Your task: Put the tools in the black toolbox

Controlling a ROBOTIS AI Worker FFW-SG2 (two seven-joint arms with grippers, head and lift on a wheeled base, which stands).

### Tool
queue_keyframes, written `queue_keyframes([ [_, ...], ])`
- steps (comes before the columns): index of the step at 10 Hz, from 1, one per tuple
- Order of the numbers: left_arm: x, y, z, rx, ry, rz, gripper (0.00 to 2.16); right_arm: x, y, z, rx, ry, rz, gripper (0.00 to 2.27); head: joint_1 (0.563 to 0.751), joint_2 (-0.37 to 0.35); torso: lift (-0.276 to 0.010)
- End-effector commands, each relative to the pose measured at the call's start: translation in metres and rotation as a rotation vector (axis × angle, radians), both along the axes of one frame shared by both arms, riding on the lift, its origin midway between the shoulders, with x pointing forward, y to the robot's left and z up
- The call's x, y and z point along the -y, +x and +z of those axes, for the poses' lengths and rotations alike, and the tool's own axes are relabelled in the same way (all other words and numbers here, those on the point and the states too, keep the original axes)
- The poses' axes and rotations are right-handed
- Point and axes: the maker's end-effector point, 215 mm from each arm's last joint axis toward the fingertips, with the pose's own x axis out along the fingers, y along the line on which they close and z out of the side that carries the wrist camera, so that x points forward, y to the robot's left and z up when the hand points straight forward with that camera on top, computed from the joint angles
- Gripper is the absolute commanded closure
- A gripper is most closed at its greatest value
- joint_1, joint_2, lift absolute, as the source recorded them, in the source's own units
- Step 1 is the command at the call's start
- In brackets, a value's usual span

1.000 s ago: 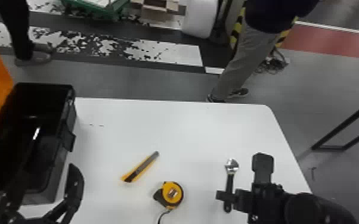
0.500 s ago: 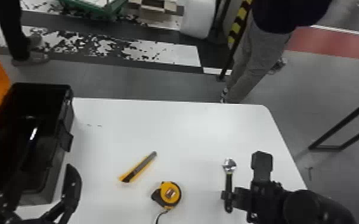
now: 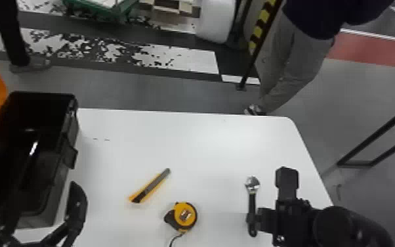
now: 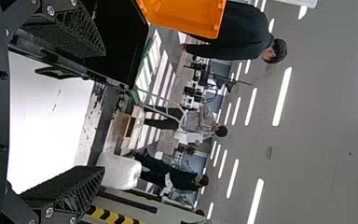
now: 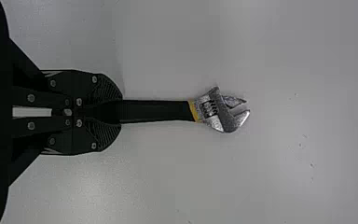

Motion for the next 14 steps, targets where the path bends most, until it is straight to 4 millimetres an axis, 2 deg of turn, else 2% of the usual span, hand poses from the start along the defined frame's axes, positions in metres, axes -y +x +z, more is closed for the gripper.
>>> queue_keyframes([
  [1, -0.001, 0.0, 0.0, -0.001, -0.001, 0.003, 0.13, 0.001, -0.002, 0.001, -0.001, -0.003, 0.001, 2.25, 0.695, -0.219, -0.039],
  [5, 0.0, 0.0, 0.001, 0.002, -0.002, 0.001, 0.13, 0.007, 0.004, 0.024, 0.053, -0.026, 0.006, 2.25, 0.695, -0.227, -0.039],
  [9, 0.002, 0.0, 0.004, 0.007, -0.003, -0.008, 0.13, 0.009, 0.012, 0.058, 0.134, -0.069, 0.028, 2.25, 0.695, -0.235, -0.039],
  [11, 0.004, 0.001, 0.011, 0.02, -0.005, -0.018, 0.13, 0.007, 0.039, 0.087, 0.302, -0.169, 0.046, 2.25, 0.695, -0.236, -0.039],
  [14, 0.013, 0.006, 0.027, 0.055, -0.007, -0.074, 0.13, -0.018, 0.064, 0.116, 0.483, -0.176, 0.1, 2.25, 0.695, -0.206, -0.039],
])
